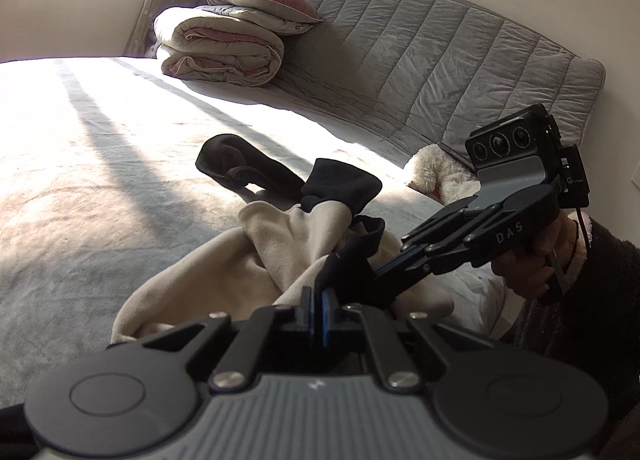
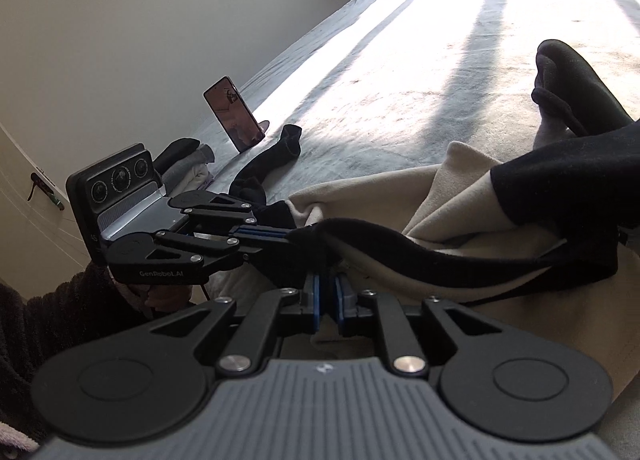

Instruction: Fold clothes

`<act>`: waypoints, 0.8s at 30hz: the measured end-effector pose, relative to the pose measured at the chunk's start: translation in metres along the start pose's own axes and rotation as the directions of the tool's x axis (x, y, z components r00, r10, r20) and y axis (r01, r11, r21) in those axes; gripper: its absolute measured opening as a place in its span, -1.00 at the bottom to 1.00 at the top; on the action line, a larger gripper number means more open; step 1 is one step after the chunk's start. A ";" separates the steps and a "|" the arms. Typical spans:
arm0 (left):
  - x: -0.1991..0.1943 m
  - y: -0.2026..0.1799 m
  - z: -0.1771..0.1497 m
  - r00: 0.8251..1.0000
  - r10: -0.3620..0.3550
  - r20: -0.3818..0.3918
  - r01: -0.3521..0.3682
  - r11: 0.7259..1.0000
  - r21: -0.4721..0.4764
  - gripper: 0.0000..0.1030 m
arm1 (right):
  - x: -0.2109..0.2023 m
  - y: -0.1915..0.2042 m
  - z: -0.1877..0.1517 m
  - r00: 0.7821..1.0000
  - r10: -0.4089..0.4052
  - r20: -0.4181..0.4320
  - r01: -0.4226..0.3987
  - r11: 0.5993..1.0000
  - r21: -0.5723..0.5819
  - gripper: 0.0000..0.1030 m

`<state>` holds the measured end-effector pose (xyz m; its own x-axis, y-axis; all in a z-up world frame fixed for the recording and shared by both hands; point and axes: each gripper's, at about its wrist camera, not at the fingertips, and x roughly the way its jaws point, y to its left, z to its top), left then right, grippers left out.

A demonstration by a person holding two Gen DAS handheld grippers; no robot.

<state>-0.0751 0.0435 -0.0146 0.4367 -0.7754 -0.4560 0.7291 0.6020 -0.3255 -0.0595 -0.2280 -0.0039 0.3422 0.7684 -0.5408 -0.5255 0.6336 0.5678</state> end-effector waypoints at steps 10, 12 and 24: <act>-0.032 0.023 0.020 0.963 0.210 0.169 -0.194 0.975 -0.108 -0.95 | -0.069 -0.035 0.015 0.949 -0.186 0.255 0.163 0.981 0.109 -0.23; -0.034 0.032 0.024 0.947 0.268 0.178 -0.245 0.959 -0.142 -0.95 | -0.072 -0.040 0.016 0.936 -0.223 0.273 0.196 0.973 0.124 -0.11; -0.026 0.108 0.031 0.819 0.570 0.063 -0.504 0.768 -0.396 -0.95 | -0.029 -0.039 0.063 0.906 -0.336 0.258 0.341 0.940 0.025 -0.11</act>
<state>0.0086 0.1230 -0.0119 0.8065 -0.3040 -0.5070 0.1313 0.9283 -0.3479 0.0001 -0.2691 0.0288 0.6873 0.5065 -0.5206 -0.3577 0.8598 0.3643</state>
